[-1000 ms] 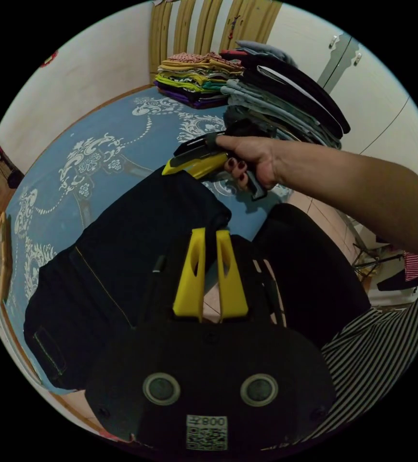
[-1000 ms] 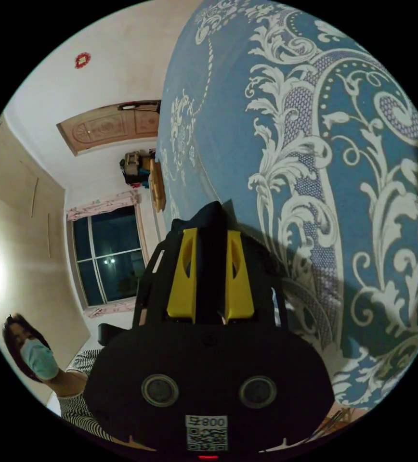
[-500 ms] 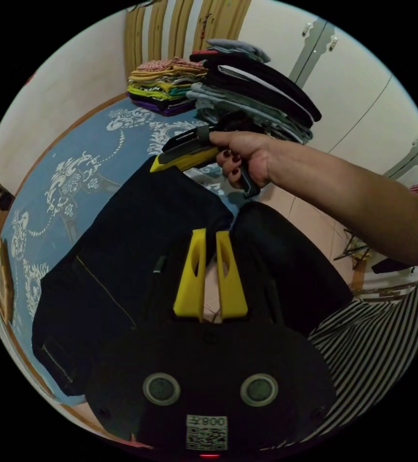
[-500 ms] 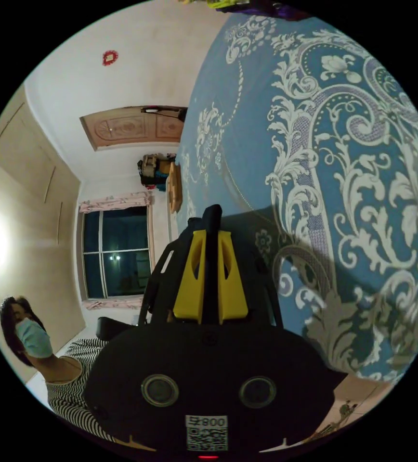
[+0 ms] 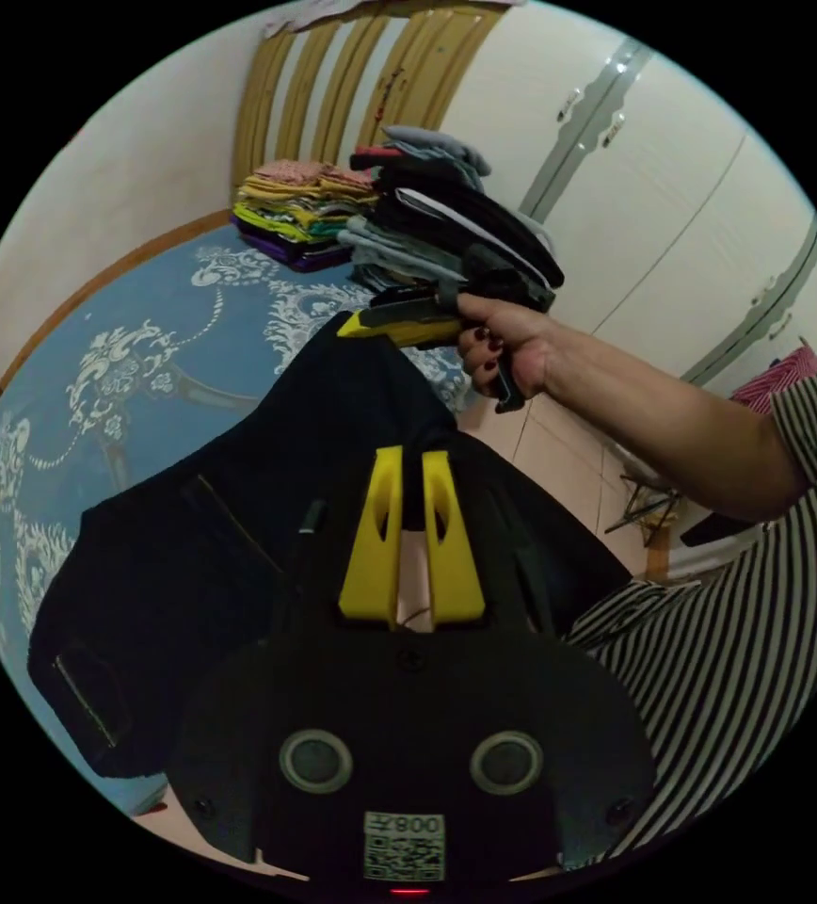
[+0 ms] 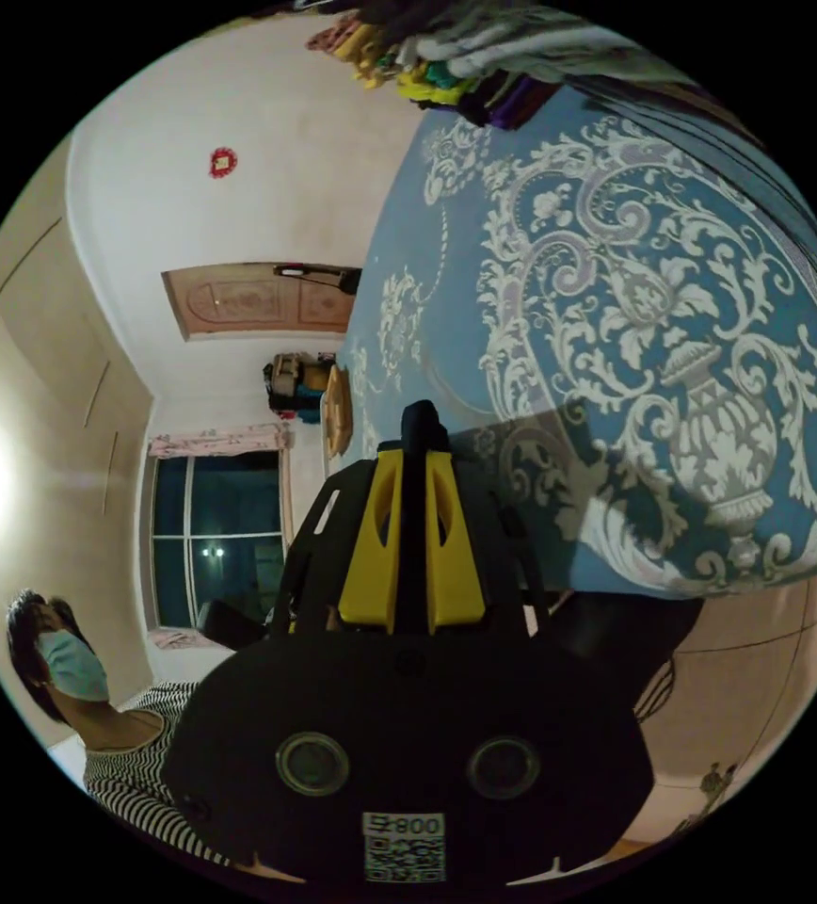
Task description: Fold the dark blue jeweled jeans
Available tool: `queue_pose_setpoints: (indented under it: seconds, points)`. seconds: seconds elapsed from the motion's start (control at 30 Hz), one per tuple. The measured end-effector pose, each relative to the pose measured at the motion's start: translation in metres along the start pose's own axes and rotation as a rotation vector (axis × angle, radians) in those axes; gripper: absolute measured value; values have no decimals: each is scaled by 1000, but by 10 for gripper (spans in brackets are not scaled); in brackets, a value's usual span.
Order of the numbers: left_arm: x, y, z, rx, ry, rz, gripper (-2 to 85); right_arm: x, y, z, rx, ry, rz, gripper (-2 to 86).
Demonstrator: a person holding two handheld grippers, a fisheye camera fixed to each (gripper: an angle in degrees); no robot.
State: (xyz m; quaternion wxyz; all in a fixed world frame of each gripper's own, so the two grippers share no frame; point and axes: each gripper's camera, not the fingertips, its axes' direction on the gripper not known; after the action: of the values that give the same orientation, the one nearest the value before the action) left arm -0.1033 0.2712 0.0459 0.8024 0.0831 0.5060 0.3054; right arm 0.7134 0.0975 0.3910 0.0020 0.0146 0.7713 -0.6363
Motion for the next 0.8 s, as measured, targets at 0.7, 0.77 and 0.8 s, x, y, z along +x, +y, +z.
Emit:
queue_pose_setpoints:
  seconds: [0.7, 0.77, 0.8]
  points:
    - [-178, 256, -321, 459, -41, -636, 18, 29, -38, 423, -385, -31, -345, 33]
    - [-196, 282, -347, 482, -52, -694, 17, 44, -41, 458, -411, -14, -348, 33]
    - [-200, 289, -353, 487, -53, -709, 16, 53, -44, 480, -429, 0, -358, 33]
